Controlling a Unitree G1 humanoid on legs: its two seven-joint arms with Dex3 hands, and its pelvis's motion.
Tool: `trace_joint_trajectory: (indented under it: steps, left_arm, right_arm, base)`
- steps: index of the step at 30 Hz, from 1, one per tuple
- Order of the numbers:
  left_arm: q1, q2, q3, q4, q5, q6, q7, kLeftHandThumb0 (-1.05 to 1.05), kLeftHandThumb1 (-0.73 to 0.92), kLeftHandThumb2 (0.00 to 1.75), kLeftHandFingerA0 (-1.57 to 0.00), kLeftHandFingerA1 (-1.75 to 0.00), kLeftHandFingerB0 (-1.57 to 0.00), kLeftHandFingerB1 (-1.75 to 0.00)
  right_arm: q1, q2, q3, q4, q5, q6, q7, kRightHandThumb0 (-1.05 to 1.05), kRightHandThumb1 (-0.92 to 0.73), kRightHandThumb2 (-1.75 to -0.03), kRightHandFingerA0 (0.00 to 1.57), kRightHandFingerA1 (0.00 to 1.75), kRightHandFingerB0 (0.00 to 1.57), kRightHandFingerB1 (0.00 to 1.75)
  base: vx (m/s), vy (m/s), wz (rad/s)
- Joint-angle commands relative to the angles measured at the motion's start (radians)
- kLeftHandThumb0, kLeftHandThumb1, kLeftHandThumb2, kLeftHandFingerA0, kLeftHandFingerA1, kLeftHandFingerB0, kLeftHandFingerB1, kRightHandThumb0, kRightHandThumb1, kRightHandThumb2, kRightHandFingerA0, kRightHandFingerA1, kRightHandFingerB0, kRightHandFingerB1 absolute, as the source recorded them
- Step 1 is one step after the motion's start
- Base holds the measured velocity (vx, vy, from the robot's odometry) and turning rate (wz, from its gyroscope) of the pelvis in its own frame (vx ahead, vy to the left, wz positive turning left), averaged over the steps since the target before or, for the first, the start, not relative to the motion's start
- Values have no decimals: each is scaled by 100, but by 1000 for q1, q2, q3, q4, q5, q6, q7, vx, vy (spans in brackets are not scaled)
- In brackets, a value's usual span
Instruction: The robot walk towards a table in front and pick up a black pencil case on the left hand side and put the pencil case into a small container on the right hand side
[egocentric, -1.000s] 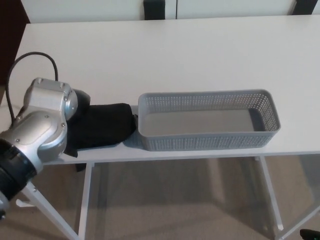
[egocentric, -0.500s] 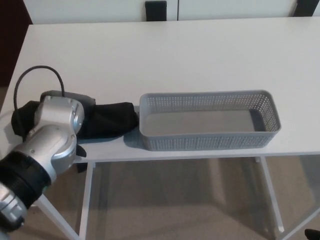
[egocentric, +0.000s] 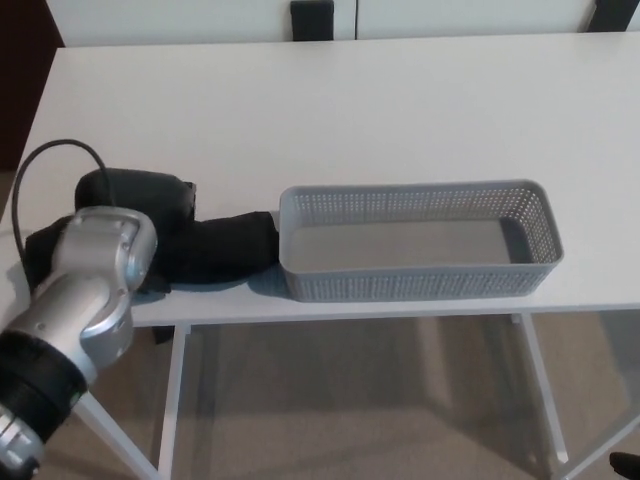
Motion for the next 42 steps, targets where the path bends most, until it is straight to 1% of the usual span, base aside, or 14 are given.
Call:
trace_joint_trajectory:
  steps: [1,3,4,6,10,11,12,13,15,24,31,35,41,42]
  left_arm:
    - [52,66,101,1,-112,-248,161,2,75,44,-55,-175,-42,-152]
    - [58,68,113,2,-116,-260,164,2,75,44,-52,-175,-42,-154]
    - [59,83,133,2,-129,-283,164,-5,63,59,-88,-156,-49,-127]
    - [83,121,167,-32,-147,-288,139,2,73,44,-50,-173,-42,-153]
    - [62,159,200,-28,-151,-313,113,1,71,44,-58,-175,-43,-153]
    - [66,171,211,-40,-160,-311,92,-10,60,54,-78,-159,-56,-95]
    - [67,181,222,-48,-170,-319,80,-10,59,56,-81,-158,-60,-93]
    - [64,199,238,-56,-184,-332,62,-8,68,44,-67,-174,-45,-136]
    - [51,208,241,-50,-185,-337,48,-7,69,44,-66,-175,-42,-149]
    - [47,226,257,-102,-203,-308,-22,-11,69,54,-68,-167,-49,-147]
    - [-40,79,280,-309,-272,-126,-170,-8,66,51,-59,-175,-45,-163]
    - [-127,-36,266,-387,-305,-5,-261,-5,64,57,-56,-175,-35,-169]
    - [-229,-192,210,-352,-279,32,-252,-1,69,47,-60,-175,-44,-158]
    - [-249,-227,192,-327,-265,43,-241,-7,67,52,-64,-165,-52,-144]
  right_arm:
    - [-9,-25,-5,-5,0,-5,-4,-34,-56,-56,67,46,48,39]
    - [-3,-34,-6,-4,0,-8,3,-35,-56,-57,67,46,48,39]
    - [-2,-35,-6,-5,1,-6,4,-36,-56,-57,68,46,49,39]
    - [19,-37,2,-20,-8,-10,3,-35,-56,-57,68,47,50,40]
    - [2,-34,0,-18,-3,-5,5,-37,-56,-58,69,48,51,41]
    - [8,-34,1,-22,-3,1,6,-37,-56,-57,69,49,52,40]
    - [12,-33,3,-23,-4,1,8,-37,-58,-57,65,46,49,40]
    - [17,-32,8,-23,-8,1,10,-37,-59,-58,64,46,50,40]
    - [15,-33,12,-23,-12,0,5,-37,-59,-58,65,46,52,40]
    - [43,-41,17,-25,-9,-9,17,-43,-51,-79,56,56,45,51]
    - [16,-36,27,-17,-14,8,9,-36,-61,-58,60,45,49,39]
    - [7,-31,27,-5,-13,-2,8,-44,-51,-79,56,57,46,52]
    - [25,-30,37,-11,-21,-11,9,-37,-63,-58,63,47,51,40]
    - [27,-29,39,-9,-21,-11,14,-44,-52,-81,54,57,44,51]
  base:
    - [0,0,0]
    - [0,0,0]
    - [0,0,0]
    - [0,0,0]
    - [0,0,0]
    - [0,0,0]
    - [0,0,0]
    - [0,0,0]
    - [0,0,0]
    - [0,0,0]
    - [0,0,1]
    - [0,0,0]
    - [0,0,0]
    - [0,0,0]
